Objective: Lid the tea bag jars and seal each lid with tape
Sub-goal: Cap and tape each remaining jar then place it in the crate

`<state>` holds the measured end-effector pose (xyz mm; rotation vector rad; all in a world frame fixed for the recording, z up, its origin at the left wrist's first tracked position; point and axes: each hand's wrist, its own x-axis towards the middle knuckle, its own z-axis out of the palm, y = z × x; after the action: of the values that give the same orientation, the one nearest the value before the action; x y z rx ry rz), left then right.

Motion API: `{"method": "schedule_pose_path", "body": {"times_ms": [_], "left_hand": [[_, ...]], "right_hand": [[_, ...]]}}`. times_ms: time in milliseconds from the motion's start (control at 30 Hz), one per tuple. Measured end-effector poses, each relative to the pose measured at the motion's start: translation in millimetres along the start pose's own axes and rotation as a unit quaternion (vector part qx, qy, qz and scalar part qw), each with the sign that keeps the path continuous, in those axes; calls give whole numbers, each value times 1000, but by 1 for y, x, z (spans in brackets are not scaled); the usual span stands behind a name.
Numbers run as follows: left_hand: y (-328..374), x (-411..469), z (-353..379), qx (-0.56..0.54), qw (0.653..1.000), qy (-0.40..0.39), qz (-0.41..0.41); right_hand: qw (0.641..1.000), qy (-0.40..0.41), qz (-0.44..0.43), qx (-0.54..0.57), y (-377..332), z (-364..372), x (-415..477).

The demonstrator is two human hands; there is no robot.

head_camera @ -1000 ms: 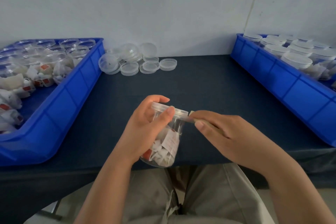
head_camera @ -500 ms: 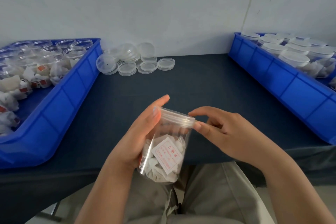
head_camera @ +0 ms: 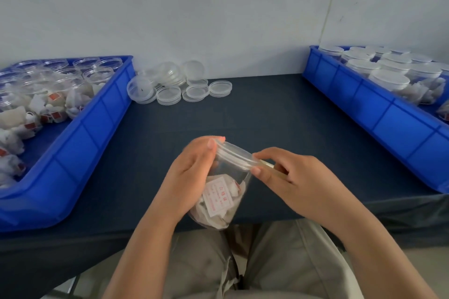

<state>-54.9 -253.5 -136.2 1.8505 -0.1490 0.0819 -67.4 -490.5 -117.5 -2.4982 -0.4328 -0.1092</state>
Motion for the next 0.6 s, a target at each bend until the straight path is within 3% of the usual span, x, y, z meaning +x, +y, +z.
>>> {"method": "schedule_pose_path", "body": {"times_ms": [100,333,500,600], "left_hand": [[4,-1,6,44,997,58,-2],[7,-7,11,141,987,70,8],[11,-5,0,65,995,75,-20],[11,-6,-5,27,997,58,-39]], "right_hand": [[1000,26,16,1,-4,9,-3],[999,49,17,10,-15,23,-3],[996,-70,-23,50,-4,2,-1],[994,-63,-33,81,-1,-8,-4]]}}
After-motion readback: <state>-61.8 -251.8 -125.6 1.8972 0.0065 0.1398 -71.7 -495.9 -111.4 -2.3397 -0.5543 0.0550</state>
